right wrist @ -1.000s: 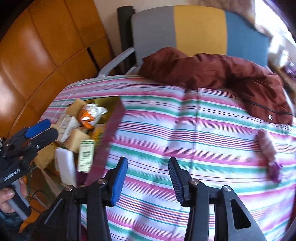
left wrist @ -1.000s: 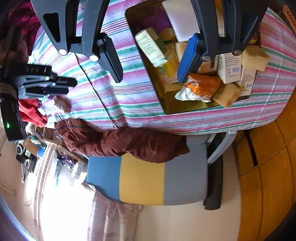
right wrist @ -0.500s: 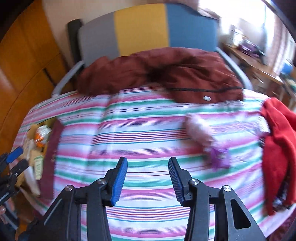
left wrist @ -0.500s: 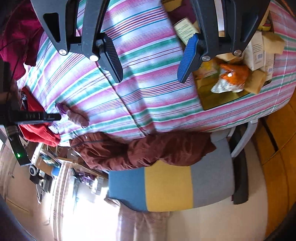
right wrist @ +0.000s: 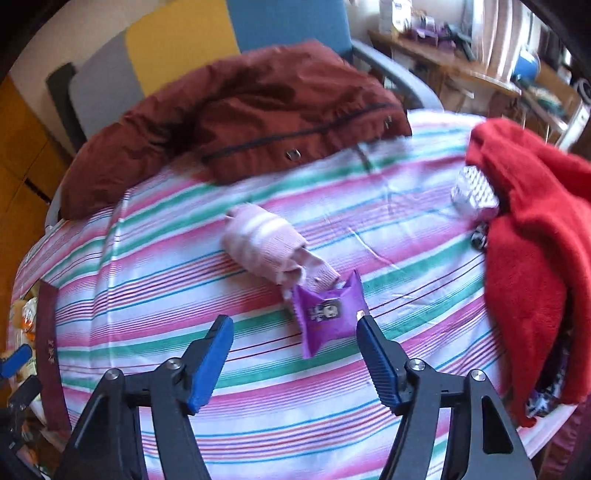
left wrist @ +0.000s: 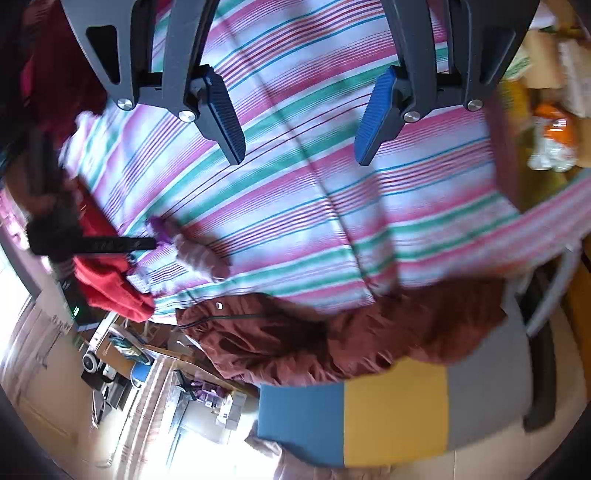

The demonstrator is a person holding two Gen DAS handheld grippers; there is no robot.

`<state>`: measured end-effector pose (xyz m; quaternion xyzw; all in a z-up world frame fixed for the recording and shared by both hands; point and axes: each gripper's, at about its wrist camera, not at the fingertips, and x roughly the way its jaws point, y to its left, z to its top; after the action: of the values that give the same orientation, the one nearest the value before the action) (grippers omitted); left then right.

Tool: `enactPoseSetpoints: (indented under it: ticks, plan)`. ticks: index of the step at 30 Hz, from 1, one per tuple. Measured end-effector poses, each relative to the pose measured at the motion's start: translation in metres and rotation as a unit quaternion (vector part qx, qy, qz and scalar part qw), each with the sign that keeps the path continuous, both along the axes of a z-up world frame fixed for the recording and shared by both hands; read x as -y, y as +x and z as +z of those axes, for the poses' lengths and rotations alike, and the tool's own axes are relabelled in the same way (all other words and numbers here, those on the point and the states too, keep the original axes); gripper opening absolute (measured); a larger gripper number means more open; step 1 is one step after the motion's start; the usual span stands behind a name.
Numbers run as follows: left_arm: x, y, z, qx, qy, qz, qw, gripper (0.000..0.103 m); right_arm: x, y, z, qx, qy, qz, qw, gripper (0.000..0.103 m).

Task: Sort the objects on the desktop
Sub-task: 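Grasp the purple packet beside the sock with the right tool, then grasp the pink sock with the left tool while the right tool holds the packet, then carry the sock and packet over the gold tray and open both tools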

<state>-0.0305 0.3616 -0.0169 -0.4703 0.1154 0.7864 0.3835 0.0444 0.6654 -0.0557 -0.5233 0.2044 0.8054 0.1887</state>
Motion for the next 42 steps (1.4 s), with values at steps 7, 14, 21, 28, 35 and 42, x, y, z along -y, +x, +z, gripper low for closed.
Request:
enactPoseSetpoints:
  ticks: [7,14,21,28,35,42]
  plan:
    - [-0.061,-0.016,-0.012,0.034,0.006,-0.027,0.9991,0.064,-0.007,-0.020,-0.024,0.032,0.022,0.030,0.999,0.070]
    - [-0.142,-0.033,-0.025,0.084,0.038,-0.077,0.9927,0.085,-0.010,-0.015,-0.031,0.055,0.042,0.027,0.997,0.041]
    - [-0.222,-0.044,-0.052,0.082,0.013,-0.105,0.9910,0.089,-0.056,0.022,-0.004,0.009,0.044,-0.092,0.995,0.031]
    - [-0.263,-0.038,-0.087,0.065,-0.032,-0.141,0.9874,0.074,-0.053,0.016,-0.003,0.011,0.043,-0.089,0.995,0.031]
    - [-0.234,-0.030,-0.082,0.042,0.001,-0.134,0.9902,0.038,-0.049,0.016,0.001,-0.010,0.045,-0.069,0.997,0.031]
    - [-0.124,-0.022,-0.008,-0.019,0.031,-0.067,0.9971,0.038,-0.005,-0.001,0.017,-0.068,0.053,0.039,0.995,0.031]
